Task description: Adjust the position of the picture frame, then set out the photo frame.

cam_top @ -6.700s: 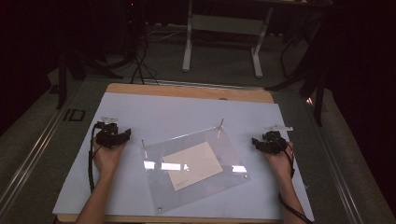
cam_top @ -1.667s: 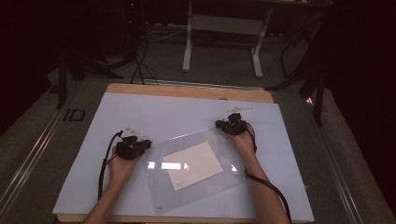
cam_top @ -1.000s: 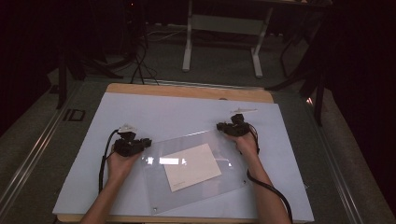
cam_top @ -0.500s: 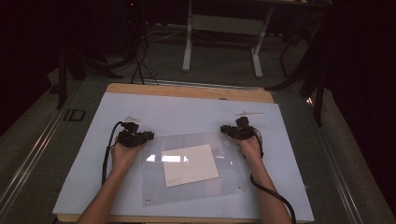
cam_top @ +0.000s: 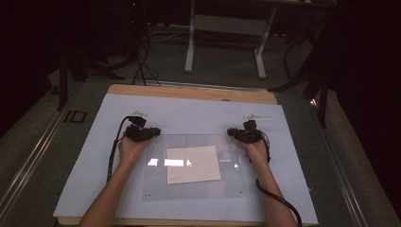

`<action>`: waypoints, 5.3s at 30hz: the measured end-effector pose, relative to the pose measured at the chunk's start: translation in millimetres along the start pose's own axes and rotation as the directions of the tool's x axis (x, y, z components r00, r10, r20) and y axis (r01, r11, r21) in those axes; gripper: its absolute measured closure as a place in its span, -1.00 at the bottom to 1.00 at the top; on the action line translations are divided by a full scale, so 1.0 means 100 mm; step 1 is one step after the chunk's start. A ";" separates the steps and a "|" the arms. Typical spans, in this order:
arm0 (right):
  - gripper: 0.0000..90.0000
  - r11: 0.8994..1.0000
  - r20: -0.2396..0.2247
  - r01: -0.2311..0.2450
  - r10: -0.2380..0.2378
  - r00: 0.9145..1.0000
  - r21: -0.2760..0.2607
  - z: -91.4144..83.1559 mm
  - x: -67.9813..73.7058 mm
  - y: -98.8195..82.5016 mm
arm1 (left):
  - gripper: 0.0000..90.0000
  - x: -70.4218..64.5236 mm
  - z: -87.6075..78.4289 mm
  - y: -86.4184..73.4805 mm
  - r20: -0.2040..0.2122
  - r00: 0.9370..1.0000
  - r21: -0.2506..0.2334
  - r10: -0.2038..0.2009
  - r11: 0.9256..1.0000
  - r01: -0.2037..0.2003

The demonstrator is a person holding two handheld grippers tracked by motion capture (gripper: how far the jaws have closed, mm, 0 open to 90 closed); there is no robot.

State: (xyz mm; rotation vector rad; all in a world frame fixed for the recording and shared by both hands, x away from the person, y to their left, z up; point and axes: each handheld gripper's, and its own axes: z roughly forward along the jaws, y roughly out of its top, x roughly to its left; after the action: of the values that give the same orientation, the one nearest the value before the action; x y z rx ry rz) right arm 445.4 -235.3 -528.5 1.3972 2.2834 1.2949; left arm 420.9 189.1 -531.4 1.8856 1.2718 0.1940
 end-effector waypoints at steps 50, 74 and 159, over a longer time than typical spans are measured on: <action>0.73 0.999 0.073 0.054 -0.053 0.996 -0.010 0.08 -0.09 0.10 | 0.54 0.06 0.13 0.18 -0.042 0.998 -0.078 -0.054 0.996 0.050; 0.87 0.982 0.140 0.178 -0.168 0.976 -0.069 -0.13 0.01 -0.01 | 0.20 0.07 -0.18 -0.05 -0.035 0.998 -0.179 0.048 0.982 -0.053; 0.86 0.993 0.048 -0.115 0.117 0.992 -0.040 0.11 -0.30 0.34 | 0.87 0.34 0.30 0.45 0.029 0.969 -0.068 -0.246 0.967 0.248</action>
State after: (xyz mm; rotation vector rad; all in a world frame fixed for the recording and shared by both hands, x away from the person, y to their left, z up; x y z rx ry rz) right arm 489.6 -245.9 -518.2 1.5528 2.1641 1.3118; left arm 484.5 194.4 -530.0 1.6475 1.4527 0.0865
